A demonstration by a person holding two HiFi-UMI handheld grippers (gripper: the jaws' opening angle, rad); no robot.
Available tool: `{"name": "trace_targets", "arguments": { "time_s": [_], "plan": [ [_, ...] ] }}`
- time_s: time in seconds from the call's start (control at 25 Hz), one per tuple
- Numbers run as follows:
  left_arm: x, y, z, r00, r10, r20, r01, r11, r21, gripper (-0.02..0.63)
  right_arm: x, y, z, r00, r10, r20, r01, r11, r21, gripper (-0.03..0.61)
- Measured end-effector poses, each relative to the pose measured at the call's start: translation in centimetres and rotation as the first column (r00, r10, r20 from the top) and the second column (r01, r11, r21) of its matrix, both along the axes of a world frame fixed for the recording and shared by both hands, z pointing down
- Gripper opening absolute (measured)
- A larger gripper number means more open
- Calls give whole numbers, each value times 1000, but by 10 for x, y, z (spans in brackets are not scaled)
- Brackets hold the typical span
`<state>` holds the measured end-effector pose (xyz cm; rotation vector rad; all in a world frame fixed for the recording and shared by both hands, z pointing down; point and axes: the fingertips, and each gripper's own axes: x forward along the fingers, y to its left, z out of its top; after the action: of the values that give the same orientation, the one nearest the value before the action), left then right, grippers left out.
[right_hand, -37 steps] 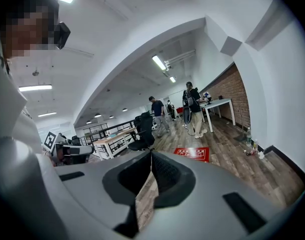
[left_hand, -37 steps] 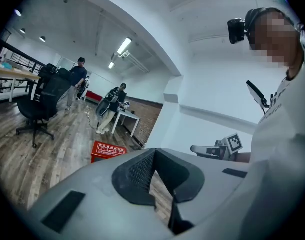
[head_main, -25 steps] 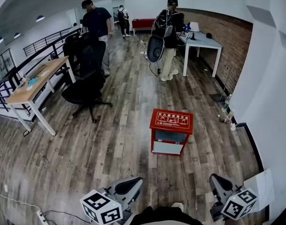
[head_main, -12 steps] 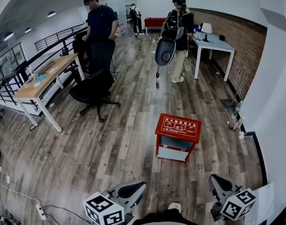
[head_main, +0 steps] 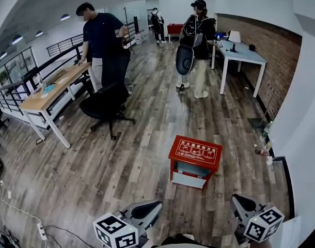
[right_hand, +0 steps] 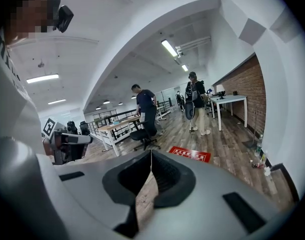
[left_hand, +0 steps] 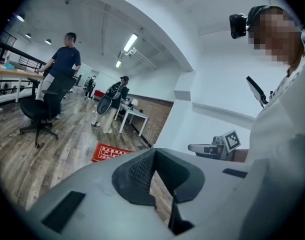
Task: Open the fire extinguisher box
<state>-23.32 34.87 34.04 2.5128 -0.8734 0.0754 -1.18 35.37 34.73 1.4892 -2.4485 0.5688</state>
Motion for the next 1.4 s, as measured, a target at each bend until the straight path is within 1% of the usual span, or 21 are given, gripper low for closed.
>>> {"name": "trace_targets", "arguments": {
  "time_s": [0.16, 0.28, 0.52, 0.72, 0.96, 1.12, 1.24, 1.4],
  "plan": [
    [23, -12, 1, 1000, -7, 2, 6, 1000, 7, 6, 19, -13, 3, 999, -27, -19, 27, 1000, -4, 11],
    [39, -23, -1, 1000, -20, -10, 20, 1000, 16, 6, 34, -22, 3, 999, -43, -25, 43, 999, 1, 11],
    [64, -29, -2, 1000, -29, -7, 29, 999, 32, 6, 56, -30, 3, 998, -58, -9, 58, 998, 14, 11],
    [70, -32, -4, 998, -55, -7, 56, 997, 54, 6, 62, -36, 5, 998, -69, 10, 69, 997, 38, 11],
    [72, -36, -4, 997, -70, -21, 71, 997, 44, 6, 64, -39, 18, 997, -72, 18, 72, 997, 2, 11],
    [77, -44, 6, 999, -49, 12, 49, 999, 24, 6, 65, -44, 25, 997, -64, 34, 65, 998, -14, 11],
    [84, -52, 10, 999, -31, 6, 31, 999, 13, 6, 66, -48, 31, 998, -54, 37, 54, 998, -24, 11],
    [86, -68, 9, 1000, -14, 24, 13, 999, 33, 6, 65, -57, 34, 998, -43, 39, 44, 999, -32, 11]
  ]
}}
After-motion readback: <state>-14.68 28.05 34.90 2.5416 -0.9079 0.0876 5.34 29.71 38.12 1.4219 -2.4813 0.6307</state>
